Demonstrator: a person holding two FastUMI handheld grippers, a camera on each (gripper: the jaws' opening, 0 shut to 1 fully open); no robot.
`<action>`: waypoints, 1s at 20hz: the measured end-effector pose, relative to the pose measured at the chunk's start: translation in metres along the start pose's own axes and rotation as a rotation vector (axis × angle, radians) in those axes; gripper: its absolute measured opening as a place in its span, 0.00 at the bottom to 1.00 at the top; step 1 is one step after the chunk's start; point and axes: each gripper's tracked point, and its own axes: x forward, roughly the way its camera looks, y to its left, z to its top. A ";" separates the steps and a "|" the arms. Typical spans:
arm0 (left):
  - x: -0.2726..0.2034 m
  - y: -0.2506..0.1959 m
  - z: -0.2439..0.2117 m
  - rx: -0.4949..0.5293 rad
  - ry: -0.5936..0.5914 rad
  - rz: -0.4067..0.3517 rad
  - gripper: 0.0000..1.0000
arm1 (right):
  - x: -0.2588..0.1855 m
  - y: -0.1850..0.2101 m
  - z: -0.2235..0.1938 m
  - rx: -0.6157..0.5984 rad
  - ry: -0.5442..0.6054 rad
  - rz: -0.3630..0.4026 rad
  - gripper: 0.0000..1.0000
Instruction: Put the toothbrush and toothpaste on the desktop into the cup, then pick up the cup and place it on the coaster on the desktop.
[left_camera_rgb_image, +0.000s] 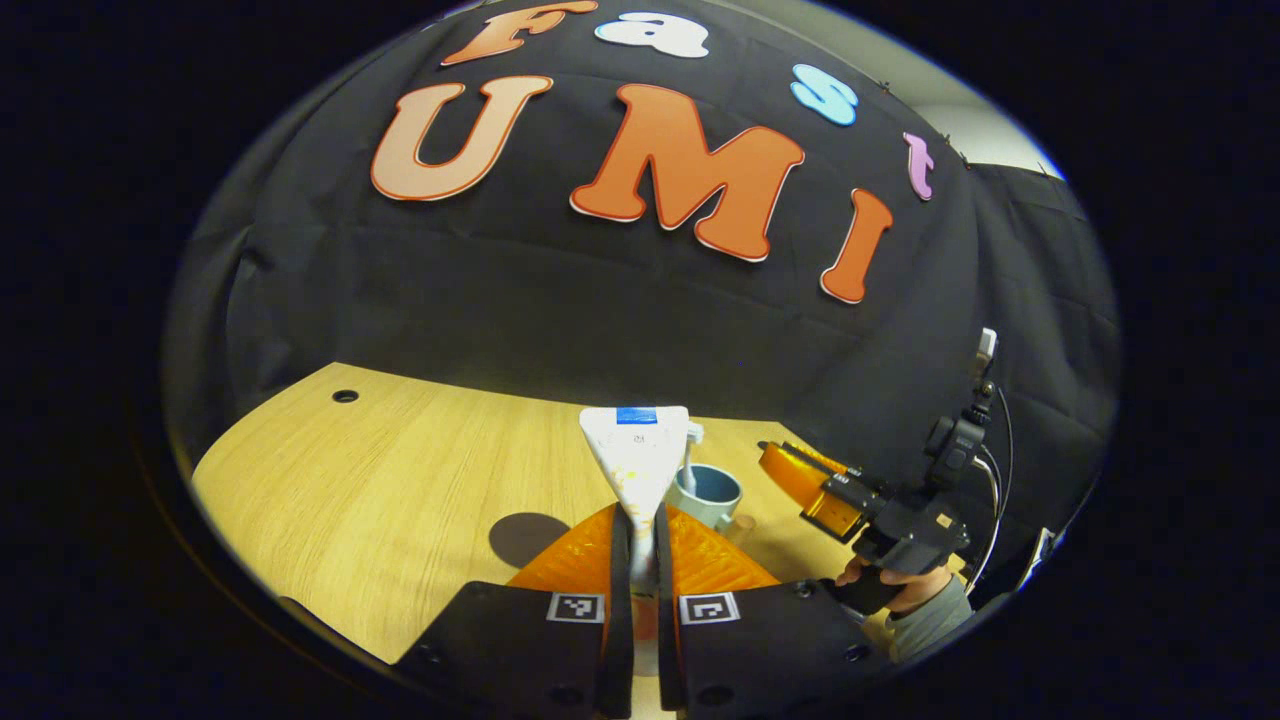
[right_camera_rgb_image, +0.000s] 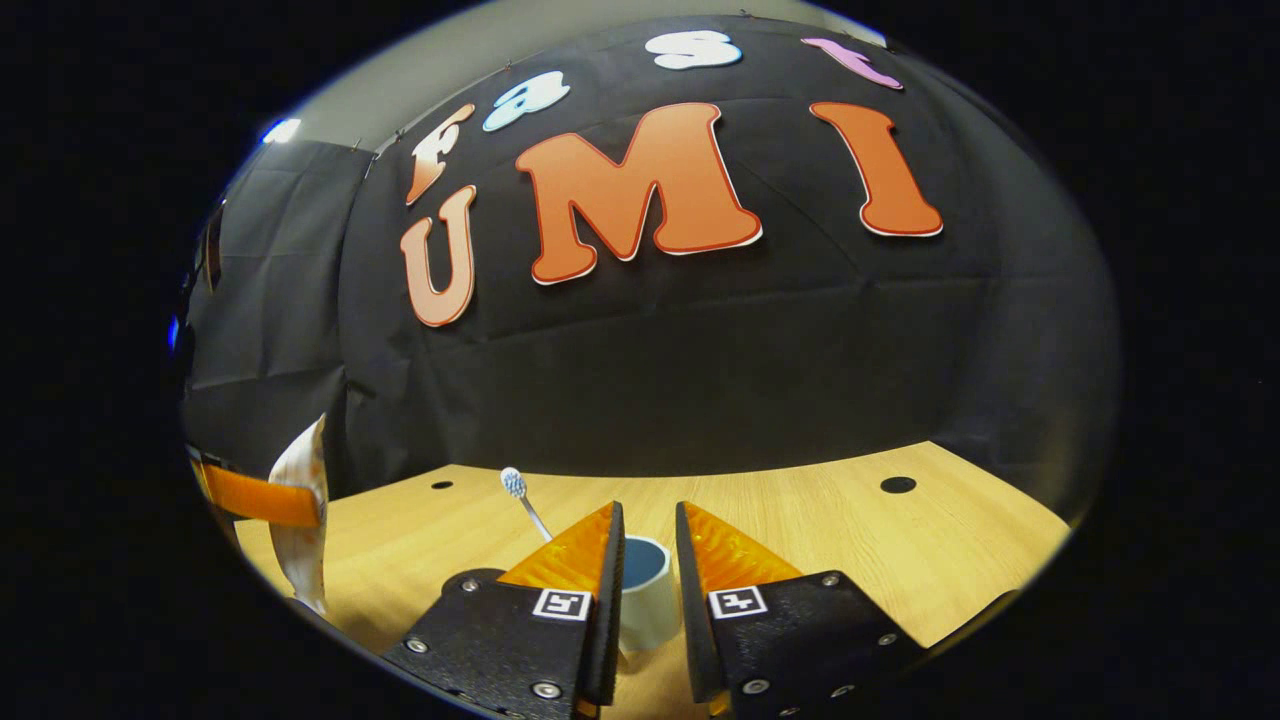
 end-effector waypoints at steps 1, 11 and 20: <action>0.004 -0.005 0.005 0.003 -0.018 -0.017 0.13 | -0.006 -0.002 -0.001 -0.001 0.007 -0.004 0.32; 0.040 -0.046 0.028 0.010 -0.136 -0.132 0.13 | -0.041 -0.018 -0.006 0.011 0.000 -0.023 0.60; 0.084 -0.058 0.042 -0.030 -0.239 -0.185 0.13 | -0.070 -0.027 -0.003 -0.016 -0.010 -0.026 0.71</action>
